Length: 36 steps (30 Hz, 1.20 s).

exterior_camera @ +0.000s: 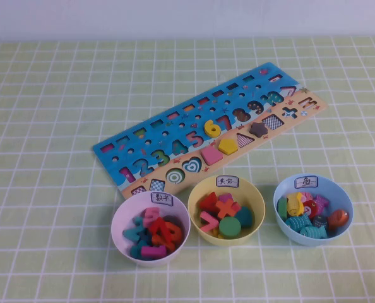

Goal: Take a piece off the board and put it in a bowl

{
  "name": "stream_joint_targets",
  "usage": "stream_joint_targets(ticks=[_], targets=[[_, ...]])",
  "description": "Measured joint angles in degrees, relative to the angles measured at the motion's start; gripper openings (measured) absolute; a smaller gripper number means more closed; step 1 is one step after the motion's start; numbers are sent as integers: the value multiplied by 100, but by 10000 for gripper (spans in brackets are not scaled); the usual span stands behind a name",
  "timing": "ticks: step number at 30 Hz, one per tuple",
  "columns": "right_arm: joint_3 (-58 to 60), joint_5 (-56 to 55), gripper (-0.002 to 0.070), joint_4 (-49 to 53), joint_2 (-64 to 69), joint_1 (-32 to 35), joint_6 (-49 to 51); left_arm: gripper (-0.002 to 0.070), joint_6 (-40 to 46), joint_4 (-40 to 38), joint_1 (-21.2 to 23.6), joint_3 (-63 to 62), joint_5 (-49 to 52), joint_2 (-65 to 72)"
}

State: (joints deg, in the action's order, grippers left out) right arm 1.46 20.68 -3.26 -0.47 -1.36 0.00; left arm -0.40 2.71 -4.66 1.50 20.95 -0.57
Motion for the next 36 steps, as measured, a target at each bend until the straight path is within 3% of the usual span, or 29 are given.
stream_joint_targets(ticks=[31, 33, 36], targets=[[0, 0, -17, -62, 0, 0, 0, -5, 0, 0, 0, 0, 0, 0], [0, 0, -17, -354, 0, 0, 0, -5, 0, 0, 0, 0, 0, 0], [0, -50, -17, -1568, 0, 0, 0, -5, 0, 0, 0, 0, 0, 0]])
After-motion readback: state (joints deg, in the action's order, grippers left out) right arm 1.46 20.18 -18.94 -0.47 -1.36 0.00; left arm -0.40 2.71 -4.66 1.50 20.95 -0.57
